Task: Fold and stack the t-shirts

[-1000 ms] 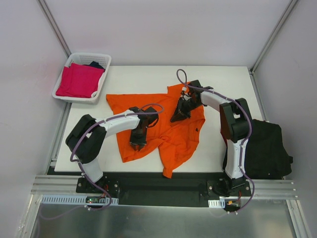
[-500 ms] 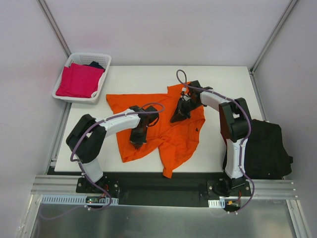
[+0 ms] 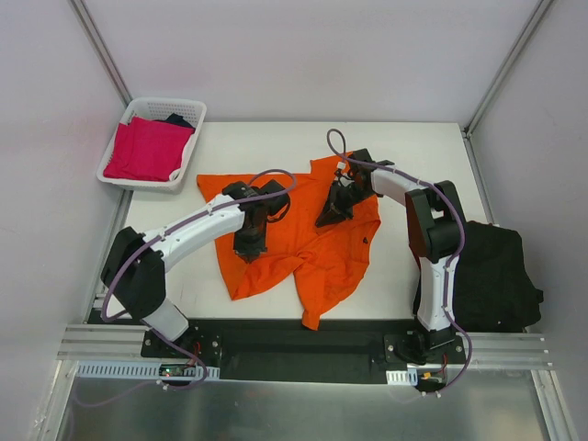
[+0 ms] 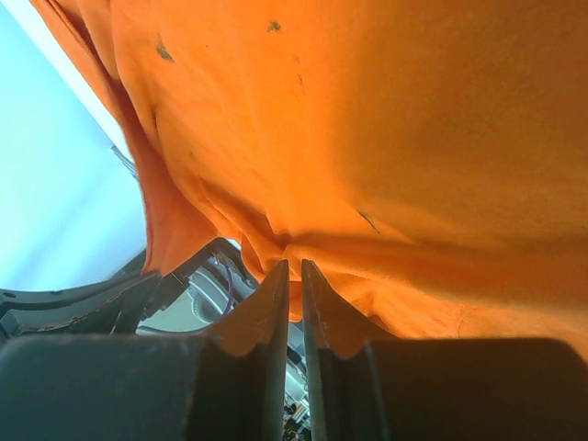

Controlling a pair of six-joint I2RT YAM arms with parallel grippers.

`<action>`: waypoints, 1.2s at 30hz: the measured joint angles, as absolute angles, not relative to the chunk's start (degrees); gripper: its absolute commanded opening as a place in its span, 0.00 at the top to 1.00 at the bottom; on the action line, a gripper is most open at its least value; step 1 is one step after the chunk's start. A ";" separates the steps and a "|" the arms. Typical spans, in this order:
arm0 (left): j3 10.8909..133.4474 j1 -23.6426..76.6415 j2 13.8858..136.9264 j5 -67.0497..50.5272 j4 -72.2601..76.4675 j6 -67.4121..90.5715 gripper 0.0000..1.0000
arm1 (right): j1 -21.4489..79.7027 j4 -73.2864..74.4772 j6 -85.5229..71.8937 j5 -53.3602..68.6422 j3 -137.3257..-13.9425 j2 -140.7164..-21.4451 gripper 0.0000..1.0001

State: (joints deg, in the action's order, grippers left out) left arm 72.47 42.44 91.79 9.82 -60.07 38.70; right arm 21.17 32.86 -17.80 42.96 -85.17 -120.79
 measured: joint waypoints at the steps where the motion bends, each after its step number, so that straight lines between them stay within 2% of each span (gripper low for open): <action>1: 72.31 42.44 91.02 9.98 -60.93 39.22 1.00 | 21.17 32.86 -17.80 42.96 -85.17 -120.79 0.87; 20: 65.23 42.44 76.12 11.09 -74.30 58.67 1.00 | 21.17 33.01 -18.41 43.86 -83.77 -120.60 0.87; 36: 56.53 40.97 74.81 12.84 -74.83 61.32 1.00 | 21.17 36.73 -17.37 42.70 -84.64 -118.78 0.87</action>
